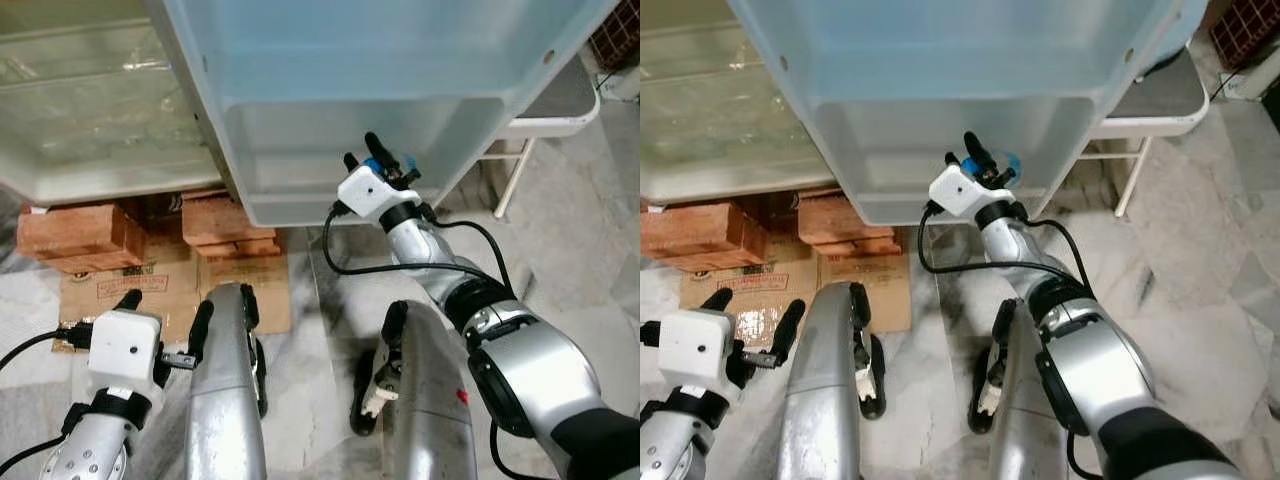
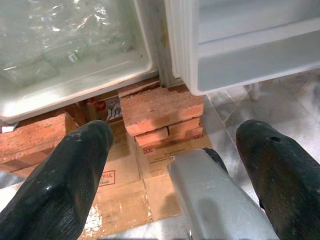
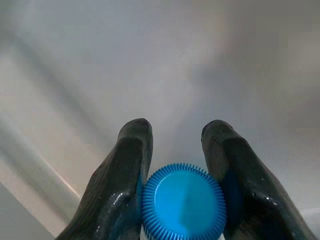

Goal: Restocking fridge

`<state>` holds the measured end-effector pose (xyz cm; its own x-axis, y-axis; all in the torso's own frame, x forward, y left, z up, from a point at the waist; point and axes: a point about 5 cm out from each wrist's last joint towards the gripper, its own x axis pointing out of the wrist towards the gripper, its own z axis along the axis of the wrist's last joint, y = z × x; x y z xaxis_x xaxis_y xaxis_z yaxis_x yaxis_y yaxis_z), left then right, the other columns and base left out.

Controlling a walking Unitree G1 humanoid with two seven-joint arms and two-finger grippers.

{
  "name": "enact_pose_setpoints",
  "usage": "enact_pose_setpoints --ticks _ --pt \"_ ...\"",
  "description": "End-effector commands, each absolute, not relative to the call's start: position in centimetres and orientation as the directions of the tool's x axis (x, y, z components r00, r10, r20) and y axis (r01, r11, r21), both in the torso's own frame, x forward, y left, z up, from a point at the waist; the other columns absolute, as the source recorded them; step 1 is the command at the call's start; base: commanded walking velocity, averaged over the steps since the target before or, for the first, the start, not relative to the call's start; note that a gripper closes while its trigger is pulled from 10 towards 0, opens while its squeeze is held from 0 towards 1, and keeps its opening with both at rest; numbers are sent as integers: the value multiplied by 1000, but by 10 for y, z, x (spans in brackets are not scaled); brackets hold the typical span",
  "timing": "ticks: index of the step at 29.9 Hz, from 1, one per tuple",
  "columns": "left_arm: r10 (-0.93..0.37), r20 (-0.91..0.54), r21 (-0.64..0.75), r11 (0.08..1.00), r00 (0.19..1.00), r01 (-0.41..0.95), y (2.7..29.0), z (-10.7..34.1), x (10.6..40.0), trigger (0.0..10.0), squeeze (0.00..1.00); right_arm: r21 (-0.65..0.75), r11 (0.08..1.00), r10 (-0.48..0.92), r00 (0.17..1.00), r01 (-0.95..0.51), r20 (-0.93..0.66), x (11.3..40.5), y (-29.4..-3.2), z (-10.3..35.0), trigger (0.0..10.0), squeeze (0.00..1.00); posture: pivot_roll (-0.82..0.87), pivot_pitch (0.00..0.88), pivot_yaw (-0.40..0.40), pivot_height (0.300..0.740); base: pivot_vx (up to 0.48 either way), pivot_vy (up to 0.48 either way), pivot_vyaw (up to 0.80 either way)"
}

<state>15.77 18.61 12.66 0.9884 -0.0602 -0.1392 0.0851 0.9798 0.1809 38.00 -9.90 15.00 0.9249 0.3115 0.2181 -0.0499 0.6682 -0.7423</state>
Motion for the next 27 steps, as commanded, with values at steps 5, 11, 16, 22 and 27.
enact_pose_setpoints --ticks 5,11,16,22,27 --pt "-7 -187 203 978 982 45 196 121 147 10000 0 -762 648 79 993 15 87 381 -150 127 10000 0 313 397 -13 555 0 0 0" --pt "-8 -186 207 977 982 48 196 121 149 10000 0 -796 595 10 989 113 148 387 -165 143 10000 0 306 396 -8 555 0 0 0" --pt "-5 -182 210 977 983 44 197 121 152 10000 0 -802 575 -22 983 163 184 391 -174 154 10000 227 302 394 -10 555 0 0 0" --pt "4 -182 214 976 983 36 198 120 152 10000 0 -819 541 -27 977 191 209 392 -180 159 10000 1000 303 392 -12 555 0 0 0" --pt "11 -178 217 976 984 28 199 119 155 10000 0 -832 504 22 960 230 278 392 -177 167 10000 1000 286 378 -19 555 0 0 0"
